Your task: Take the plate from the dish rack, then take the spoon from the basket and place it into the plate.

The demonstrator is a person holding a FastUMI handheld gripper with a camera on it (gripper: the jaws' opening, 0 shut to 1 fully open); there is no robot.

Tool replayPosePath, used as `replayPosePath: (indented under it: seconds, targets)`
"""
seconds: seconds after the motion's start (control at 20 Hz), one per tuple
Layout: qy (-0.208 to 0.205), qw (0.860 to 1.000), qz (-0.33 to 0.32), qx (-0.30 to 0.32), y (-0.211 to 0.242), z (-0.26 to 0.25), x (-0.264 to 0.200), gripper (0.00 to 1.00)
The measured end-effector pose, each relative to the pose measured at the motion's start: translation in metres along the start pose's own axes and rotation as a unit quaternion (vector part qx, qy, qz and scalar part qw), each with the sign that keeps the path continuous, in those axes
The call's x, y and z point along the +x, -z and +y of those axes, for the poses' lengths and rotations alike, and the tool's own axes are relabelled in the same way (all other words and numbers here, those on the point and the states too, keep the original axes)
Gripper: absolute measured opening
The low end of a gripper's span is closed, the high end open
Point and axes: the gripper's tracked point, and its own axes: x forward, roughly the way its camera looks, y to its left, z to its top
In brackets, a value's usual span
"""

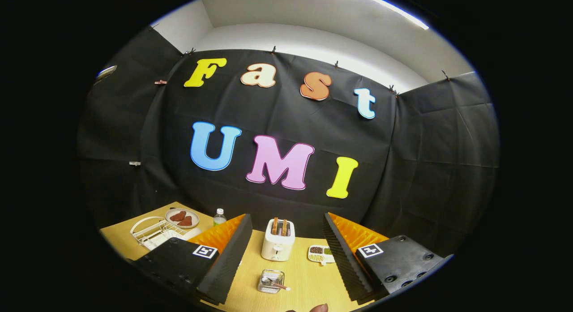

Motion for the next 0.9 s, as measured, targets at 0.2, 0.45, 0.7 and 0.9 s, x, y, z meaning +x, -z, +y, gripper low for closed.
replayPosePath:
  seconds: [0.2,0.45,0.7,0.9]
  targets:
    - [-0.028,0.999,0.022,0.006,0.007,0.017,0.006,0.97]
    - [-0.086,0.994,0.069,0.006,0.019,0.063,0.031,0.97]
    - [-0.148,0.973,0.176,0.014,0.068,0.127,0.061,0.98]
    - [-0.173,0.943,0.272,0.080,0.118,0.193,0.089,0.98]
